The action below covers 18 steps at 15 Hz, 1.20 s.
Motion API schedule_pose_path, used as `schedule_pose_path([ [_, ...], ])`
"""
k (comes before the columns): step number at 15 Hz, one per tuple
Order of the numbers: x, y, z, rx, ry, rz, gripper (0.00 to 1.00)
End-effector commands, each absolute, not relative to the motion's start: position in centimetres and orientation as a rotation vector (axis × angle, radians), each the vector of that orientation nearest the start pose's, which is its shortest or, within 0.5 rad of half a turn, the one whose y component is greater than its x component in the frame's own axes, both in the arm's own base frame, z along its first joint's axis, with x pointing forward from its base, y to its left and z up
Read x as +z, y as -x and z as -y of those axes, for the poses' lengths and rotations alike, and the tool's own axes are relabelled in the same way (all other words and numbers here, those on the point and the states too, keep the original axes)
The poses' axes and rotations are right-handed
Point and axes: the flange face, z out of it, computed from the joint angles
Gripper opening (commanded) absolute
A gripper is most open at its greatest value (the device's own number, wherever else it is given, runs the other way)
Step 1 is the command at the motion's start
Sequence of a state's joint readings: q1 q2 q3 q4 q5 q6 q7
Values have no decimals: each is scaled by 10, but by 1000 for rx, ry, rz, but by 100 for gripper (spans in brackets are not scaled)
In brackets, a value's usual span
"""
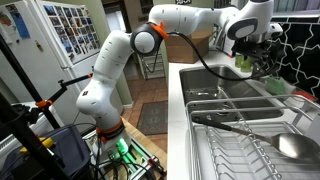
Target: Turn the faucet to the right then close the tap
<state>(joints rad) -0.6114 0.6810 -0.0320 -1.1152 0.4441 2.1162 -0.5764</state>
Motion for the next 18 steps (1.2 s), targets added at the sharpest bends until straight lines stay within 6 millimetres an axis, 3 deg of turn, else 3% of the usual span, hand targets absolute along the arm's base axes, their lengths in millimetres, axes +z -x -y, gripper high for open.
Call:
schedule_pose_path([
  [1,456,-629,436,-620,2889,-338,100],
  [8,498,-576,427,-469,2891,-321,100],
  [13,530,-530,415,-467,2862,-367,100],
  [18,559,-477,389,-417,2775,-373,100],
])
